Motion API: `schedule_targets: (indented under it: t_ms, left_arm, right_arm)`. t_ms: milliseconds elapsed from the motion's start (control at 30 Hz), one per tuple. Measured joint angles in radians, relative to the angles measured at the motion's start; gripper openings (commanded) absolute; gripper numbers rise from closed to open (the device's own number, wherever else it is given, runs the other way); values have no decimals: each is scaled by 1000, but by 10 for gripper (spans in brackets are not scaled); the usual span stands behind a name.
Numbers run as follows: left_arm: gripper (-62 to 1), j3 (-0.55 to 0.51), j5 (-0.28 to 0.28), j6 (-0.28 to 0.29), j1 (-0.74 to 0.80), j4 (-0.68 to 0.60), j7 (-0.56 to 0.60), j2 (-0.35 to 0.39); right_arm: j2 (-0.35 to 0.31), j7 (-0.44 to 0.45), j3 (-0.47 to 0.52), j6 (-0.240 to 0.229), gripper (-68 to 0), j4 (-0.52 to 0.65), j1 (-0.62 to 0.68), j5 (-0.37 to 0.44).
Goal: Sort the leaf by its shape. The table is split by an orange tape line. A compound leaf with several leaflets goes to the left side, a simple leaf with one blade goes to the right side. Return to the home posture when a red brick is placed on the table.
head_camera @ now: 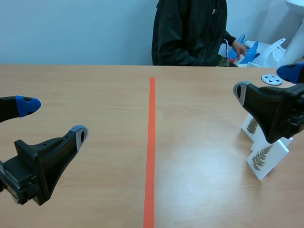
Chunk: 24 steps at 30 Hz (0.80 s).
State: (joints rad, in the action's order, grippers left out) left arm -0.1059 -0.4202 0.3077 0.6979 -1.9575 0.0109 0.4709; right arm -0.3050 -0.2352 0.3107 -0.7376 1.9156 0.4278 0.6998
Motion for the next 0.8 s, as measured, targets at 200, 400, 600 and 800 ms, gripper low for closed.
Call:
schedule_targets:
  t_ms: [200, 400, 600, 800]
  left_arm:
    - [14, 0, 0, 0, 0, 0, 0, 0]
    - [14, 0, 0, 0, 0, 0, -22, 0]
    - [14, 0, 0, 0, 0, 0, -22, 0]
    - [14, 0, 0, 0, 0, 0, -22, 0]
  right_arm:
    - [-70, -3, -92, 0, 4, 0, 44, -3]
    - [-141, -2, -162, 1, 4, -1, 66, -3]
    - [-133, -3, -163, 13, 4, -1, 66, -29]
    - [-133, -2, -163, 41, 4, -1, 66, -30]
